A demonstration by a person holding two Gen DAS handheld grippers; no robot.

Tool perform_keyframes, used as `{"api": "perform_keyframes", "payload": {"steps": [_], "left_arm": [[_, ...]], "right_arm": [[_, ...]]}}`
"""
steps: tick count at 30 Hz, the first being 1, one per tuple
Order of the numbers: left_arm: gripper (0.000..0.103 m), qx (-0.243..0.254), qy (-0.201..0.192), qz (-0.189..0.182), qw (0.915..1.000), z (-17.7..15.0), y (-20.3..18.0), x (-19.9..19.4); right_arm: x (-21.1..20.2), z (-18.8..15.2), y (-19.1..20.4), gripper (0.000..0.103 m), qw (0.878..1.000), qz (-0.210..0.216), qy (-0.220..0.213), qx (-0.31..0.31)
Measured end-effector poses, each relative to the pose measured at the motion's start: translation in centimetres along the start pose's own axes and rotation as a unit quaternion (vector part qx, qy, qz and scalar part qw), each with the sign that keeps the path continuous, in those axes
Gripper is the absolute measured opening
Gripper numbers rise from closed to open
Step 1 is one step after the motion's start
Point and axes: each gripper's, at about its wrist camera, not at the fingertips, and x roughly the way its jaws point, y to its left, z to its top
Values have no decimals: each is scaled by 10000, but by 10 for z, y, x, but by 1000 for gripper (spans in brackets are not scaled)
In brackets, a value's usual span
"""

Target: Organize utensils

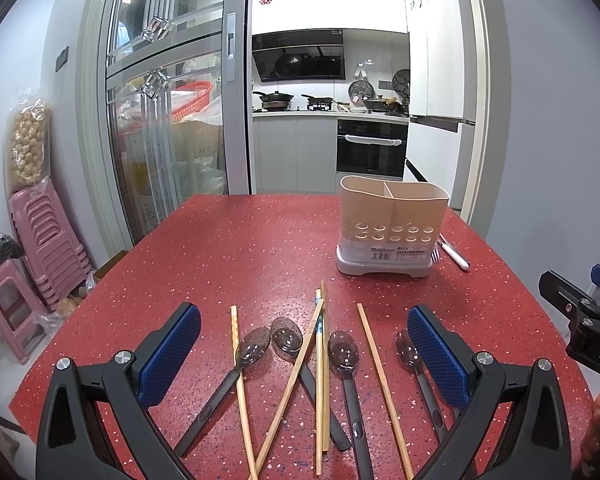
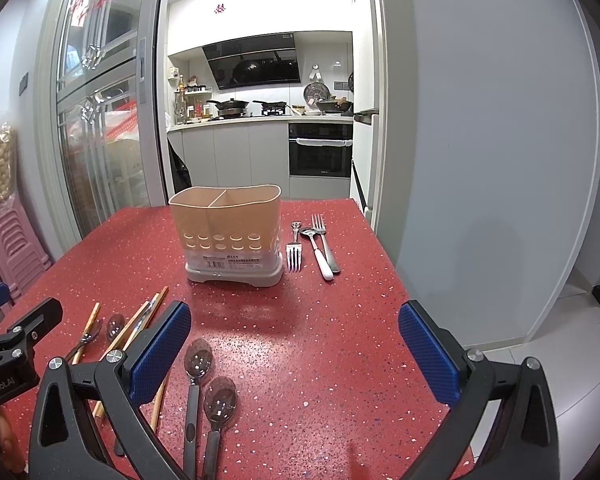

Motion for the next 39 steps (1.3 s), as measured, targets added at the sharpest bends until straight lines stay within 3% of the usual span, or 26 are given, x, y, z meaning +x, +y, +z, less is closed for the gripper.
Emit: {"api": "perform_keyframes", "payload": {"steps": [5, 11, 17, 24, 30, 32, 36, 39], "left_arm": [[103, -35, 120, 49, 9999, -2, 6, 6], [103, -115, 587, 311, 9977, -8, 30, 29], [103, 97, 1153, 223, 9930, -20, 42, 55], [103, 366, 1404, -134, 9893, -27, 29, 74], [103, 542, 1665, -359, 9839, -25, 20, 91], [94, 593, 1746, -413, 9820, -23, 19, 96], [93, 600, 1919, -532, 9781, -22, 18, 106], [81, 645, 2085, -600, 9741, -24, 16, 114]], "right_arm": [[5, -1, 0, 103, 9999, 48, 89, -15], [16, -4, -2, 103, 9987, 204, 460, 32], [45, -18, -5, 103, 9886, 491, 1405, 229], [73, -40, -6, 102, 9699, 720, 2288, 410], [94, -51, 4, 82, 9549, 877, 2814, 358], [99, -56, 9, 75, 9485, 928, 3012, 330], [102, -60, 20, 67, 9395, 992, 3274, 157], [103, -66, 28, 61, 9355, 901, 3416, -49]]}}
